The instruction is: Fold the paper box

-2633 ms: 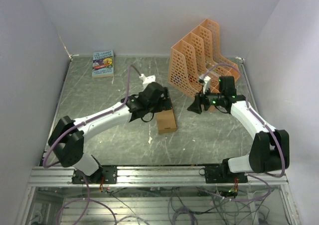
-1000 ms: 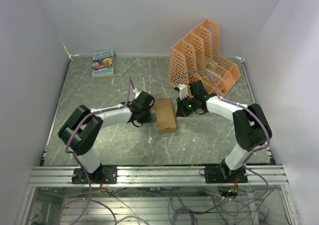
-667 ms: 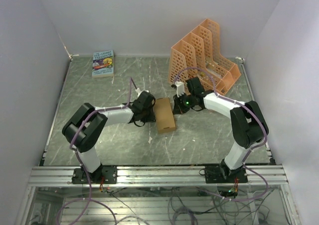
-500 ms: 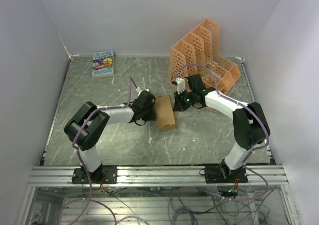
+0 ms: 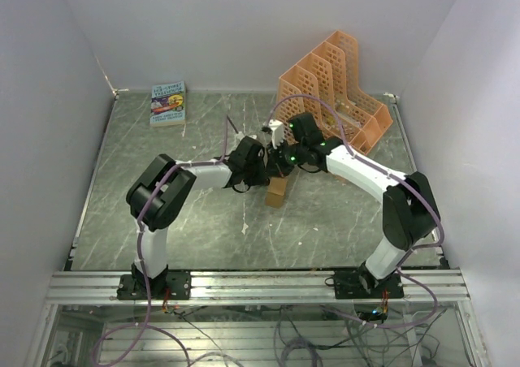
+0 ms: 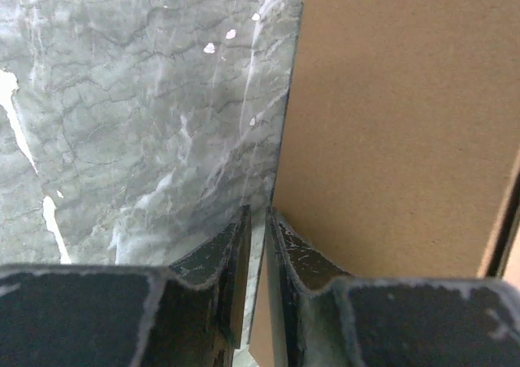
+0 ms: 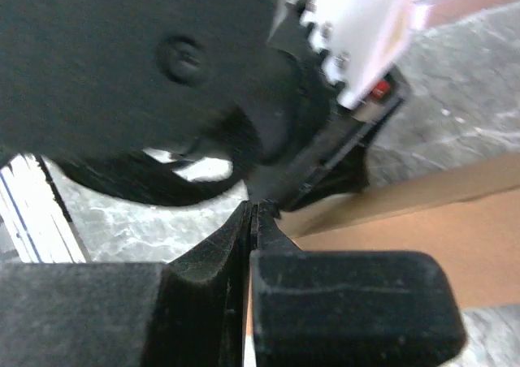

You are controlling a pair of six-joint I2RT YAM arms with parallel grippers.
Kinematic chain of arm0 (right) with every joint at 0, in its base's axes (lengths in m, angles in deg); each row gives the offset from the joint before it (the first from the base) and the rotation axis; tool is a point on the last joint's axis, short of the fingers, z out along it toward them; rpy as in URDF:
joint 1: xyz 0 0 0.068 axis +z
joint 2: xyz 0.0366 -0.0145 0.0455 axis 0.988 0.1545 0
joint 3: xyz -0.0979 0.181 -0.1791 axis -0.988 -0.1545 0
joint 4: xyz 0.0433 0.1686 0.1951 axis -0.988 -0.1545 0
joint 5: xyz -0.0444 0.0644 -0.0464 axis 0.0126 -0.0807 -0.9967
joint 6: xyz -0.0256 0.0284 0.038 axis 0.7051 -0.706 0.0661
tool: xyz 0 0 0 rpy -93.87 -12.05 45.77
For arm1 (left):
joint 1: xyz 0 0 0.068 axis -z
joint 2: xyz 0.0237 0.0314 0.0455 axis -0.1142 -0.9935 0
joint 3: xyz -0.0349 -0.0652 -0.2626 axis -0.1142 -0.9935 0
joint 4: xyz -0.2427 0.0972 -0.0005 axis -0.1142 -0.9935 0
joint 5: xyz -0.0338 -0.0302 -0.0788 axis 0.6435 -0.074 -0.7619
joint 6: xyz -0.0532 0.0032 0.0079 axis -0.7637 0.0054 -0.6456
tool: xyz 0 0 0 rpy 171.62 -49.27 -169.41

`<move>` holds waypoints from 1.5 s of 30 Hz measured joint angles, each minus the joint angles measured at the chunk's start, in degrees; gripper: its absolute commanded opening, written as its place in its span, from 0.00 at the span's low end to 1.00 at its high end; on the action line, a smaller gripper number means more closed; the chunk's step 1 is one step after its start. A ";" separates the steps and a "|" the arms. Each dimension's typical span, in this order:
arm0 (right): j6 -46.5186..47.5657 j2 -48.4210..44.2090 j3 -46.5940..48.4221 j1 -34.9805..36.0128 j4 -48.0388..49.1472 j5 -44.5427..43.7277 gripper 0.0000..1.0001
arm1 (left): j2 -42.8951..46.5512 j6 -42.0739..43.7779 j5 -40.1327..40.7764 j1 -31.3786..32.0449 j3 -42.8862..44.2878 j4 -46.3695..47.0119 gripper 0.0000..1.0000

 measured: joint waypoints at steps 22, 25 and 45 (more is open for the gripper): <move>9.70 -14.56 -9.05 -9.77 1.16 -0.76 0.00 | 17.53 4.39 -5.57 -8.26 -15.10 0.28 0.33; 11.28 -9.49 -10.58 -10.86 0.87 -4.98 0.00 | 17.05 3.96 -6.49 -6.32 -15.10 1.75 0.33; 10.19 8.02 8.90 2.56 -0.52 -8.92 0.00 | 21.29 -2.69 0.24 1.29 -24.24 8.57 0.36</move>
